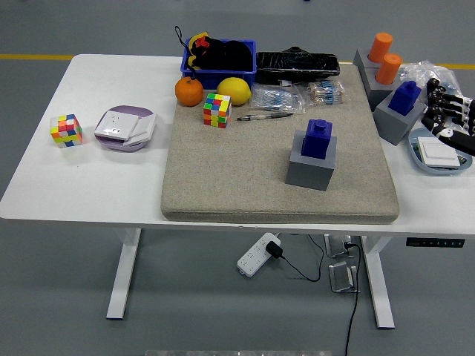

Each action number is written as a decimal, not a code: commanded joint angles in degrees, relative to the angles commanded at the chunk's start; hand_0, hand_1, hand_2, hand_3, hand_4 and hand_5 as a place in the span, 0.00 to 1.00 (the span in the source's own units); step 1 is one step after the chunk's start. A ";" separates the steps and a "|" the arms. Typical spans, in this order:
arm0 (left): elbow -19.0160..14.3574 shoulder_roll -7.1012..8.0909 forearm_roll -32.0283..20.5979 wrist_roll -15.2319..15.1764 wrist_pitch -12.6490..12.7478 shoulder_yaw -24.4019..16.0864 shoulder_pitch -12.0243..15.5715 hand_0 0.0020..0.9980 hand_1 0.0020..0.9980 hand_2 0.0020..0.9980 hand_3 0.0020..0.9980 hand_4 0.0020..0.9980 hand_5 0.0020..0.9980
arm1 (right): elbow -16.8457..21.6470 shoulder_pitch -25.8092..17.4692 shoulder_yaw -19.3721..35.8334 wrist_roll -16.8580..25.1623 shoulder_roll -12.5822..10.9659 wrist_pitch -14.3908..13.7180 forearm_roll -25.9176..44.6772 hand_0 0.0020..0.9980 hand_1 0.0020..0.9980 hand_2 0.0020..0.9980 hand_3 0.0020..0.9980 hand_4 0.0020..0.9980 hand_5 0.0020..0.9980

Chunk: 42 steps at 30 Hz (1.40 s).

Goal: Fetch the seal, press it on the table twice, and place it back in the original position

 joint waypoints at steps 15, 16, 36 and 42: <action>0.10 -0.16 0.10 0.02 -0.06 -0.01 0.14 0.72 0.69 0.68 0.72 0.64 0.24 | -0.62 0.02 -0.15 -0.57 0.22 0.15 0.04 0.90 0.83 0.80 0.79 0.88 0.27; 0.10 -0.14 0.08 0.02 -0.06 0.01 0.19 0.72 0.69 0.68 0.72 0.64 0.24 | -0.62 -0.01 -0.15 -0.57 0.23 0.12 0.04 0.90 0.83 0.80 0.79 0.88 0.27; 0.01 0.43 0.05 0.07 -0.04 0.72 0.41 0.72 0.69 0.68 0.72 0.64 0.24 | -0.48 -0.18 -0.95 0.89 0.55 -1.09 0.46 0.89 0.82 0.79 0.77 0.84 0.25; -0.07 0.60 0.11 0.05 -0.02 0.85 0.31 0.72 0.69 0.68 0.72 0.64 0.24 | -0.51 -0.30 -1.11 0.96 0.63 -1.28 0.51 0.89 0.82 0.79 0.77 0.84 0.25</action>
